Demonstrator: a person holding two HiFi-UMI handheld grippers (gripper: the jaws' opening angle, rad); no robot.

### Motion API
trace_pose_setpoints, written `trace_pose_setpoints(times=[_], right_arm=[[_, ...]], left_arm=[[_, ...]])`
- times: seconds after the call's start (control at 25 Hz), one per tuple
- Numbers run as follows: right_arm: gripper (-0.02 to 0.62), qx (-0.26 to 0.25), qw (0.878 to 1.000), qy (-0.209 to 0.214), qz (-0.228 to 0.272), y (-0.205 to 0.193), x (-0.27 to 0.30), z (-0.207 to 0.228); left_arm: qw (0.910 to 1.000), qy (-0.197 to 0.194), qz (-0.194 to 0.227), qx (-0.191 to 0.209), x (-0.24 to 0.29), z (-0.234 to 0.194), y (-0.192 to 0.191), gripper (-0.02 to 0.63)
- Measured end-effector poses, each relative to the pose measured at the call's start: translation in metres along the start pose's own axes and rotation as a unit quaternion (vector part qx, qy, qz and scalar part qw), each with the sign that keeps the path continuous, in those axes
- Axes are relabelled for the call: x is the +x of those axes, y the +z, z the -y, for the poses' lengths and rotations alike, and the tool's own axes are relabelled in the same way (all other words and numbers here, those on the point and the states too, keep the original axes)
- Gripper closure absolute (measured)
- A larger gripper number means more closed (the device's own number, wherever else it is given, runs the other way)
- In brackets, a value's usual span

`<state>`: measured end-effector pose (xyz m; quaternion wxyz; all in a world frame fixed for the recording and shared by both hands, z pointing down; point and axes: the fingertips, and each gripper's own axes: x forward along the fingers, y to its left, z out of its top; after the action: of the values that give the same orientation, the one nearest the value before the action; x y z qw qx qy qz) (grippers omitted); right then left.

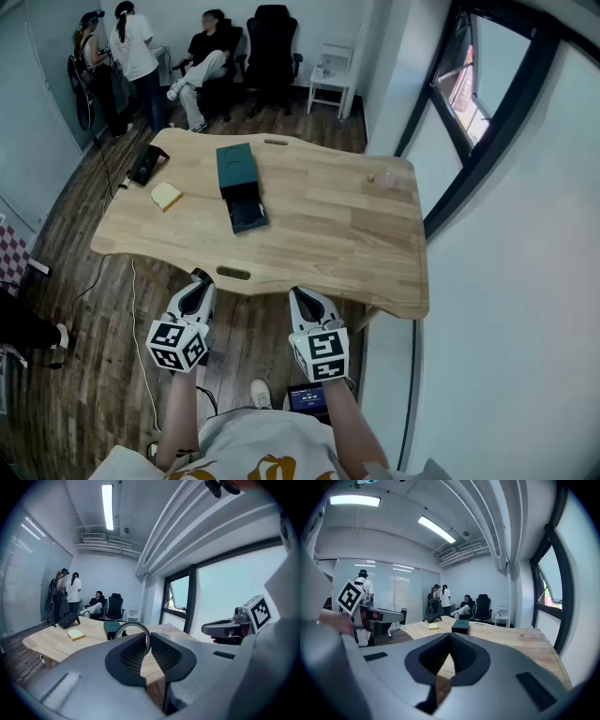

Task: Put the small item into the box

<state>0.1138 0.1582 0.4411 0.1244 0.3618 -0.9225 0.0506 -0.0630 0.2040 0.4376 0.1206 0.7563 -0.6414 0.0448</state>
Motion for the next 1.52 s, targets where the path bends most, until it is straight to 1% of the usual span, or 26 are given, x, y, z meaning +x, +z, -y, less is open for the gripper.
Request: trace_pose_setpoints(times=[0.16,0.28,0.44,0.56,0.68,0.84,1.0,1.12,1.28,1.52], right_arm=[[0.592,0.001,1.000,-0.001,0.002,-0.001,-0.007,0.013],[0.592,0.000,1.000,0.000,0.008,-0.003,-0.012,0.018],[0.591,0.018,1.000,0.003,0.017,-0.004,-0.020,0.030],[0.591,0.035,0.999,-0.003,0.036,-0.003,-0.028,0.043],[0.591,0.048,0.998,0.004,0.049,-0.001,-0.031,0.050],[0.591,0.058,0.997,0.023,0.037,-0.007,-0.024,0.053],[0.591,0.062,0.997,0.040,0.024,-0.010,0.000,0.058],[0.591,0.056,0.997,0.042,0.018,-0.013,0.023,0.065],[0.591,0.056,0.998,0.032,0.003,-0.015,0.064,0.082],[0.591,0.065,0.998,0.007,-0.016,0.002,0.139,0.109]], left_arm=[[0.9999,-0.009,-0.006,-0.008,0.007,0.013,0.000,0.570],[0.9998,-0.003,-0.012,-0.015,0.011,0.018,-0.005,0.571],[0.9998,0.004,-0.015,-0.008,0.014,0.029,-0.004,0.570],[0.9998,0.011,-0.019,0.000,0.013,0.038,-0.007,0.570],[0.9995,0.019,-0.027,0.001,0.017,0.042,-0.016,0.571],[0.9996,0.011,-0.025,-0.008,0.025,0.044,-0.016,0.570],[0.9988,0.013,-0.033,-0.034,0.044,0.031,-0.017,0.571],[0.9985,0.012,-0.035,-0.041,0.066,0.017,-0.021,0.571],[0.9985,-0.002,-0.037,-0.040,0.106,-0.007,-0.020,0.571],[0.9972,-0.027,-0.057,-0.041,0.178,-0.058,-0.008,0.571]])
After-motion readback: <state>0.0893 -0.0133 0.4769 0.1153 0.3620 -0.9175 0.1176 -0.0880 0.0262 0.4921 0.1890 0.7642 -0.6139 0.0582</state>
